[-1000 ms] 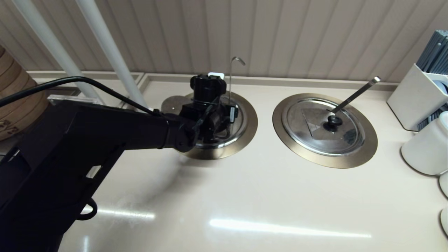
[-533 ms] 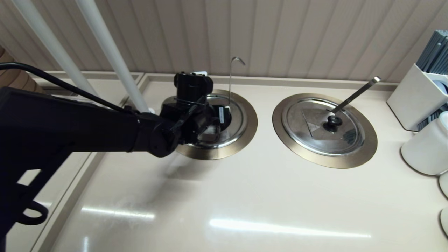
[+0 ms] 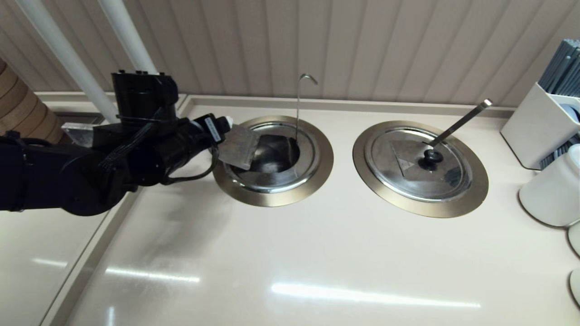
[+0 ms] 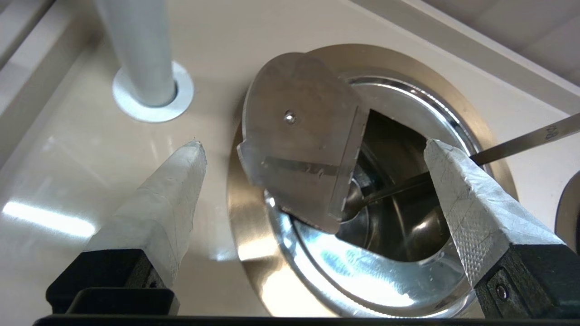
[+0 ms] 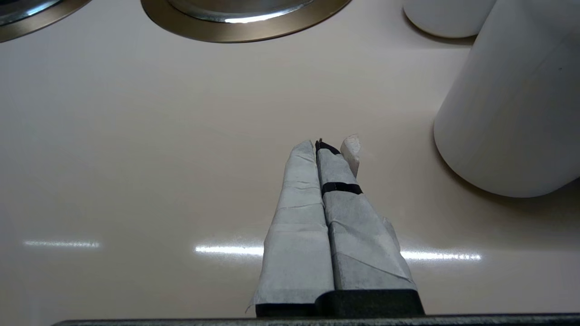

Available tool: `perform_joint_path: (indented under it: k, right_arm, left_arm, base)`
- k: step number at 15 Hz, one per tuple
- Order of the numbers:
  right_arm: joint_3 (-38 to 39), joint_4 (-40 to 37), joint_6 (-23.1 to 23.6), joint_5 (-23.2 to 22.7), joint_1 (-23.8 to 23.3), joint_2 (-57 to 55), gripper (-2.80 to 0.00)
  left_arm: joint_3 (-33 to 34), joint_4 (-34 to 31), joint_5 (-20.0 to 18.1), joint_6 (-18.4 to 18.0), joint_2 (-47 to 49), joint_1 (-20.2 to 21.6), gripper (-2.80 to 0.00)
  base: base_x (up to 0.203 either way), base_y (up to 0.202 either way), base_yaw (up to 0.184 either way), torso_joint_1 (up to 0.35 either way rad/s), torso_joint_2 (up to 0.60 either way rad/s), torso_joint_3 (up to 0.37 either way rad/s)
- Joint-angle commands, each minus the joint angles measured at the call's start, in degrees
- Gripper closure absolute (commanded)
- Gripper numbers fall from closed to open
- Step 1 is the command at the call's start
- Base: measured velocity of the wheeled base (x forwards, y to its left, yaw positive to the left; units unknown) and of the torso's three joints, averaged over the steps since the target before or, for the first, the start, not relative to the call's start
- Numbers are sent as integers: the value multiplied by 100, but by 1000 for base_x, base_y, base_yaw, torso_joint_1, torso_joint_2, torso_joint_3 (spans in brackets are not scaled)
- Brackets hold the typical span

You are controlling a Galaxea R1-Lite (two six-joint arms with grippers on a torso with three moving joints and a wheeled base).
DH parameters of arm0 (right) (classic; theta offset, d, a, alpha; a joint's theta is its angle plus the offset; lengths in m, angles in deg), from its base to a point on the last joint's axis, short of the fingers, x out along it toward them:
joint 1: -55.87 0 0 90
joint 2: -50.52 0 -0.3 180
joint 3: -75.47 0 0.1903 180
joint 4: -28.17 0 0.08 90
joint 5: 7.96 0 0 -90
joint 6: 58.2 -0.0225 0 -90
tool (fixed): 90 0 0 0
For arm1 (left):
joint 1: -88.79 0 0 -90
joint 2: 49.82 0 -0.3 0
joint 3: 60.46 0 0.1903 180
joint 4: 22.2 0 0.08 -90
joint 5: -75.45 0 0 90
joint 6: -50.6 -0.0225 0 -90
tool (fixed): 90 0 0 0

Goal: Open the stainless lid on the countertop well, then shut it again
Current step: Close the lid

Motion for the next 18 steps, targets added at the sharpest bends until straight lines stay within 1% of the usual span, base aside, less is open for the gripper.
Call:
perform_joint_path:
  k: [1, 3, 5, 8, 10, 12, 14, 18]
  right_arm:
    - [26, 3, -3, -6, 0, 0, 0]
    - [26, 3, -3, 3, 0, 0, 0]
    - [26, 3, -3, -4, 0, 0, 0]
    - [26, 3, -3, 3, 0, 0, 0]
    - [26, 3, -3, -4, 0, 0, 0]
    - [26, 3, -3, 3, 0, 0, 0]
    - [26, 3, -3, 3, 0, 0, 0]
    - [26, 3, -3, 3, 0, 0, 0]
  left_arm:
    - [310, 44, 13, 54, -305, 49, -280]
    - [413, 158, -8, 231, -240, 54, -280]
    - [515, 338, -194, 429, -108, 82, -280]
    - [559, 508, -300, 455, 281, 241, -280]
    - [533, 840, -470, 451, 694, 351, -280]
    - [509, 1115, -513, 448, 930, 409, -280]
    - [484, 1129, -538, 440, 1068, 419, -280]
    - [320, 1131, -841, 448, 1122, 437, -280]
  base:
    - [0, 0, 0, 0, 0, 0]
    - [0, 0, 0, 0, 0, 0]
    - [0, 0, 0, 0, 0, 0]
    - [0, 0, 0, 0, 0, 0]
    - [0, 0, 0, 0, 0, 0]
    - [0, 0, 0, 0, 0, 0]
    - [0, 0, 0, 0, 0, 0]
    - [0, 0, 0, 0, 0, 0]
